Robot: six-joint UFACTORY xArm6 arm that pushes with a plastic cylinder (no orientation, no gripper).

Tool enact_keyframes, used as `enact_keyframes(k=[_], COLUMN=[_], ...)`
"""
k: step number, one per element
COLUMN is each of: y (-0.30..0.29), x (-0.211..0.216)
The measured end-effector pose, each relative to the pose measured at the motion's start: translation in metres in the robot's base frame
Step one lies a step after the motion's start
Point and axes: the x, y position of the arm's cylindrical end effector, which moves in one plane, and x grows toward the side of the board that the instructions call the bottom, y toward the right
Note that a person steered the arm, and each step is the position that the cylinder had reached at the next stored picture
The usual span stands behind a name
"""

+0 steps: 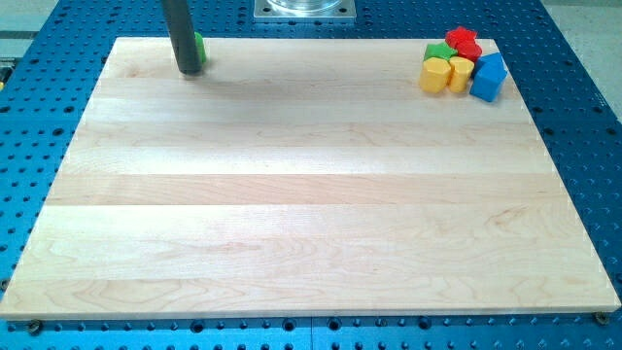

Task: Move the green circle to the right side

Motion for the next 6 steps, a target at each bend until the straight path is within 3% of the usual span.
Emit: enact_keyframes(k=[1,2,3,6], y=[-0.004,-0.052,-0.052,0.085], x=[0.000,-0.021,-0.042,-0.045])
